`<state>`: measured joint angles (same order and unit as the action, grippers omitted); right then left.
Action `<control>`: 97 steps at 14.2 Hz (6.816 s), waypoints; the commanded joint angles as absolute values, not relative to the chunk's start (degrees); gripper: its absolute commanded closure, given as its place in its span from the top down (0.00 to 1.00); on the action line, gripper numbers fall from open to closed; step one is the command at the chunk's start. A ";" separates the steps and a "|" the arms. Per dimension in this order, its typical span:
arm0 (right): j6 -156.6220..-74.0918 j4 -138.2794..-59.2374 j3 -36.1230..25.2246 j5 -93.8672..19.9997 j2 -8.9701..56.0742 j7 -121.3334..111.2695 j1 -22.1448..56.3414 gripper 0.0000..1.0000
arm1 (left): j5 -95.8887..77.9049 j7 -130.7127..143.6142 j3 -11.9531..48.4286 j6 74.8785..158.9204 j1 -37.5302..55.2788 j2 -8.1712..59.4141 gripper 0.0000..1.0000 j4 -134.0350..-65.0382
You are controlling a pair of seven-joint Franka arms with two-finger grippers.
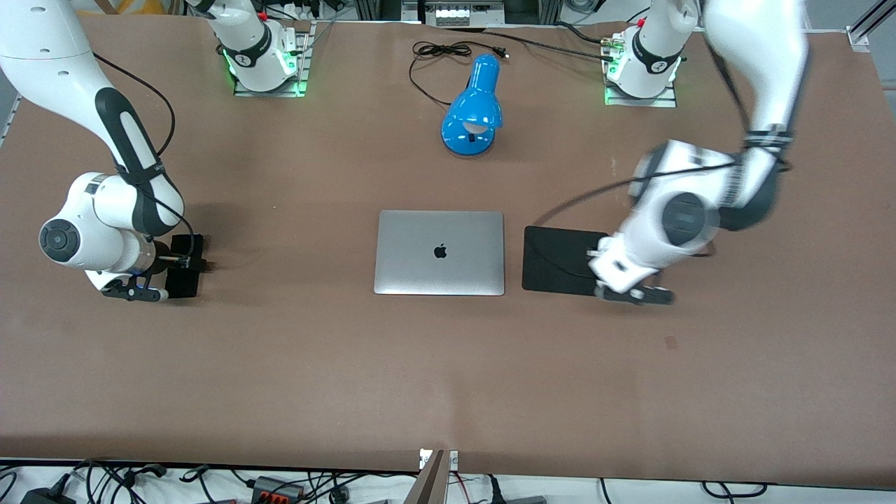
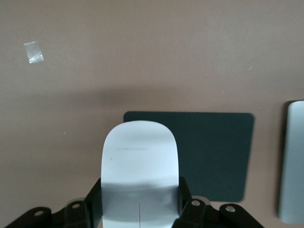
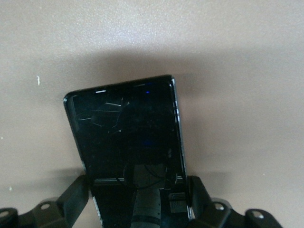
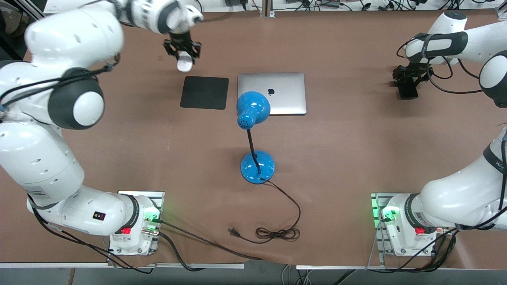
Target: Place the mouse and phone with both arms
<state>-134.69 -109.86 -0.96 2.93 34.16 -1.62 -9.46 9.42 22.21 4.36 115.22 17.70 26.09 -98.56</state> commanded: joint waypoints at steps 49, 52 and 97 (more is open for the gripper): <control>-133.07 -103.54 0.88 -6.77 36.12 25.31 25.58 0.35 | -1.04 7.03 2.99 87.18 -1.58 11.69 1.00 -81.30; -133.15 -103.27 0.88 -7.12 36.04 26.28 25.49 1.00 | -1.75 5.37 1.68 90.77 -1.84 5.48 1.00 -89.24; -101.43 -100.99 -1.58 0.70 -2.90 -2.81 0.53 1.00 | -1.05 0.26 0.70 91.67 0.70 -1.93 1.00 -96.33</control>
<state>-102.95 -101.30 -1.59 0.64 -2.37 -1.63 1.01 -0.70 1.65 0.69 92.78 0.65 -2.37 -97.54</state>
